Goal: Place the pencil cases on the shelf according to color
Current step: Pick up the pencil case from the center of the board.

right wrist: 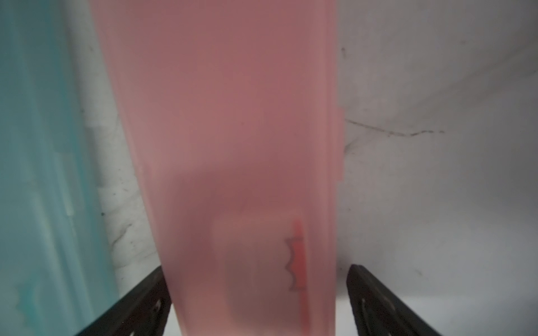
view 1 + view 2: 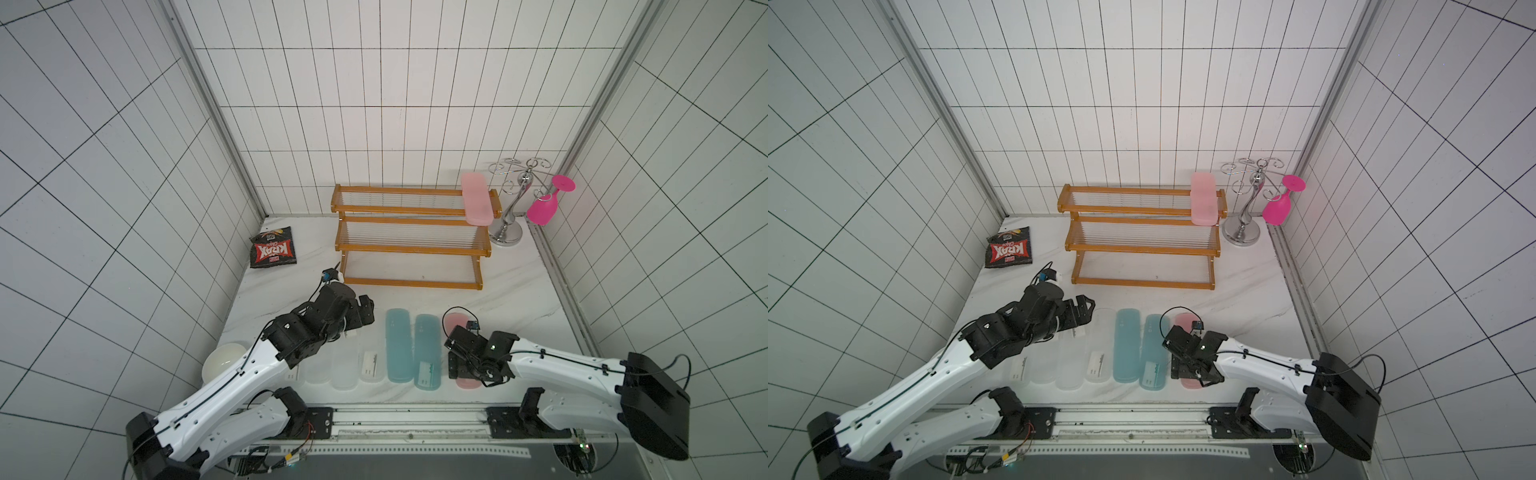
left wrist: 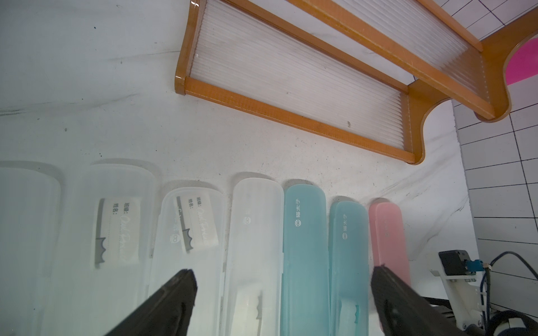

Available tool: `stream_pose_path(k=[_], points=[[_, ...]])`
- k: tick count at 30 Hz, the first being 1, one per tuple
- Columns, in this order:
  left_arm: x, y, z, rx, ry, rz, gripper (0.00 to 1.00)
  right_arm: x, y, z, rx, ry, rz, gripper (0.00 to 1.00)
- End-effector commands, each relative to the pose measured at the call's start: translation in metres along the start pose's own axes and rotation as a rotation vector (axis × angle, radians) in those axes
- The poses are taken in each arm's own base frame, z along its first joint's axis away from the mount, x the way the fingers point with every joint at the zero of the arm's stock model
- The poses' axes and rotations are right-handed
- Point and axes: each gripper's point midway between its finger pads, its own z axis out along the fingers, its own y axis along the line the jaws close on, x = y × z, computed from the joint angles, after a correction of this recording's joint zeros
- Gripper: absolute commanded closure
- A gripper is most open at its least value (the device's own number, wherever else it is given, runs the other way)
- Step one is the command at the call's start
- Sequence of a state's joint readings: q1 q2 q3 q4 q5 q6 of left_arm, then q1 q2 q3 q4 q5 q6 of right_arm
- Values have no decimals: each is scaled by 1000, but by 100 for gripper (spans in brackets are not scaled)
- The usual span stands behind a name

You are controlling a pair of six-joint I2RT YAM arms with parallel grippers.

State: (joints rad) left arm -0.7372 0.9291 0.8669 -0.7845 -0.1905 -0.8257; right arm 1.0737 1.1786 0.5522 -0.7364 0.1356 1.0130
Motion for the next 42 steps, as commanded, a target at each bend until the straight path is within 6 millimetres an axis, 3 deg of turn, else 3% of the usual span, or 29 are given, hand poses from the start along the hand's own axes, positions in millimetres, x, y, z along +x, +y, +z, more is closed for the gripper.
stream_pose_path(k=[1,6,19,25,28,30,35,42], points=[[-11,-9,-6,24,-35,19,2,-1,-17,-11,42,-41,18,4],[-13,-8,-8,25,-49,14,2,1,-2,-18,-71,-37,-33,4],[-13,-4,-10,19,-61,13,2,12,-2,2,39,22,-93,6],[-20,-3,-13,15,-102,11,2,10,-5,4,58,5,-100,16],[-35,5,-22,-18,-180,7,2,9,-7,1,64,-9,-102,30],[-47,7,-32,-26,-213,9,2,6,-9,-7,68,-37,-102,37],[-68,2,-47,0,-236,-2,2,-7,-7,-42,31,-112,-111,42],[-91,-20,-57,22,-251,21,2,-45,3,-127,-20,-253,-118,42]])
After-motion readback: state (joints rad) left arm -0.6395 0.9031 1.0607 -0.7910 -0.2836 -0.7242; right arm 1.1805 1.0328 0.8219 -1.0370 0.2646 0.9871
